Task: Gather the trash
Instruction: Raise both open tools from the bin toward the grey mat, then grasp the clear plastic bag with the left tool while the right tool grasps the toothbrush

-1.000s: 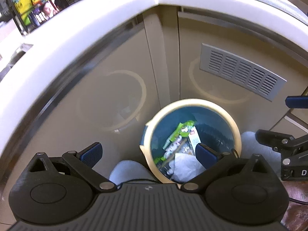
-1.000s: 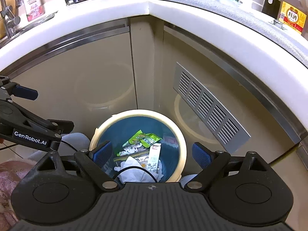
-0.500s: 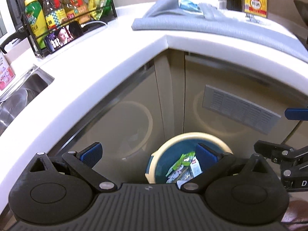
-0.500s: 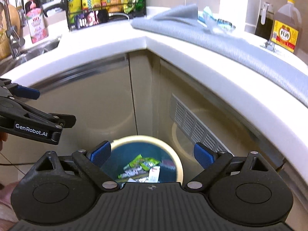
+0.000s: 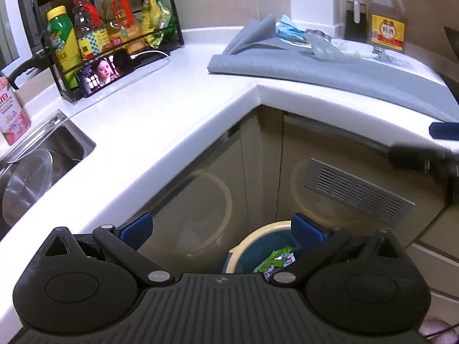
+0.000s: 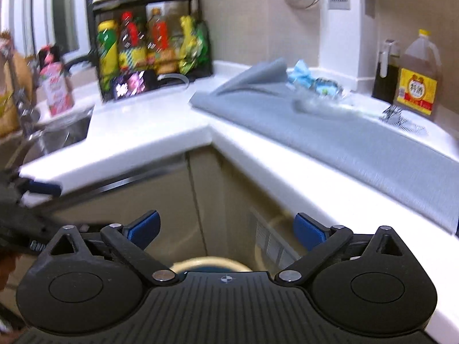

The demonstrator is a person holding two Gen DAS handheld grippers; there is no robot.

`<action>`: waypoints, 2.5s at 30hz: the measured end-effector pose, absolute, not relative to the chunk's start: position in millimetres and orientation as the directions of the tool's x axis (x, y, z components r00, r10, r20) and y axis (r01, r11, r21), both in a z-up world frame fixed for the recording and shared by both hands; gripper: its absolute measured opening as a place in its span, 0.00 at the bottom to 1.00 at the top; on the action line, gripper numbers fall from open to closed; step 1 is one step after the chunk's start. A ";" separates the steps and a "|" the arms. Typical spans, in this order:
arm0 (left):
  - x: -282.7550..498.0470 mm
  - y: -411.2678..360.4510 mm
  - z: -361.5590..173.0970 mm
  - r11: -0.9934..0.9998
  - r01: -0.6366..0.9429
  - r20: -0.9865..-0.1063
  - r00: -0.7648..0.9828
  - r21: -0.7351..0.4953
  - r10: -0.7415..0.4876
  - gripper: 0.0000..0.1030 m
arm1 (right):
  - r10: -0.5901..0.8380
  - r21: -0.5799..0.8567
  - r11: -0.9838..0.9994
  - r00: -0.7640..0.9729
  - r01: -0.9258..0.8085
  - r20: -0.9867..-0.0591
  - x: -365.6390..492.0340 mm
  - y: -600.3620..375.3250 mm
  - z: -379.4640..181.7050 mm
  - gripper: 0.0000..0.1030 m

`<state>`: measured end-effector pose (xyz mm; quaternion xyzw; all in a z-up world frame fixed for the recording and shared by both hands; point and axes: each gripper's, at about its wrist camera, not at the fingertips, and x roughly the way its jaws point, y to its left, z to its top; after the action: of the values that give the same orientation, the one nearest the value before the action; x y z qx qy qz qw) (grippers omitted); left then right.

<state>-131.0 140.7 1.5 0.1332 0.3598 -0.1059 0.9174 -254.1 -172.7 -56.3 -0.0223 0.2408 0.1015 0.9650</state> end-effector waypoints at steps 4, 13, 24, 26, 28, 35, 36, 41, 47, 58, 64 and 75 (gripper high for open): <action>-123.6 147.3 11.6 0.950 0.265 -0.674 0.734 0.163 -0.088 1.00 | 0.161 0.052 0.987 0.880 -0.154 -0.448 -231.8 -188.0 -43.8 0.99; -115.3 158.2 27.5 0.962 0.229 -0.658 0.749 0.148 -0.077 1.00 | 0.047 0.038 0.999 0.912 -0.034 -0.407 -160.6 -211.6 -29.4 1.00; -104.7 165.1 24.0 0.967 0.206 -0.681 0.731 0.148 -0.051 1.00 | -0.124 -0.147 0.987 0.888 0.065 -0.443 -40.0 -220.9 -33.1 1.00; -102.9 167.1 23.3 0.968 0.199 -0.683 0.730 0.151 -0.043 1.00 | -0.141 -0.178 0.982 0.879 0.065 -0.456 -21.9 -219.8 -39.2 1.00; -100.7 168.8 23.1 0.969 0.191 -0.686 0.727 0.154 -0.034 1.00 | -0.158 -0.204 0.977 0.870 0.068 -0.467 -5.9 -219.2 -44.9 1.00; -97.7 168.7 23.4 0.970 0.185 -0.691 0.722 0.155 -0.027 1.00 | -0.097 -0.152 0.988 0.873 0.027 -0.477 12.2 -221.7 -49.0 0.57; -98.0 167.4 23.7 0.970 0.188 -0.691 0.722 0.155 -0.029 1.00 | -0.088 -0.145 0.989 0.874 0.020 -0.477 10.3 -221.6 -48.6 0.30; -98.0 159.5 23.6 0.965 0.206 -0.686 0.726 0.164 -0.039 1.00 | -0.018 -0.098 0.995 0.903 -0.026 -0.430 -20.9 -221.4 -41.1 0.07; -92.3 145.4 24.0 0.959 0.236 -0.691 0.720 0.155 -0.065 1.00 | 0.214 0.044 0.975 0.876 -0.217 -0.431 -52.1 -212.1 -35.3 0.08; -59.3 89.8 50.0 0.924 0.346 -0.619 0.765 0.163 -0.178 1.00 | 0.245 0.142 0.968 0.889 -0.205 -0.386 -85.3 -254.4 -29.6 0.82; 1.2 15.5 66.9 0.889 0.443 -0.577 0.759 0.118 -0.301 1.00 | -0.017 0.163 0.984 0.952 0.070 -0.306 -72.7 -324.8 -11.9 0.89; 163.5 -139.6 30.4 0.896 0.443 -0.706 0.624 -0.035 -0.336 1.00 | -0.028 0.405 0.896 0.934 0.182 -0.357 -49.4 -379.8 -41.0 0.90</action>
<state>163.5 -139.6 30.4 0.0713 0.3757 -0.2166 0.8983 -49.4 -379.8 -41.0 0.2212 0.1736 -0.0549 0.9581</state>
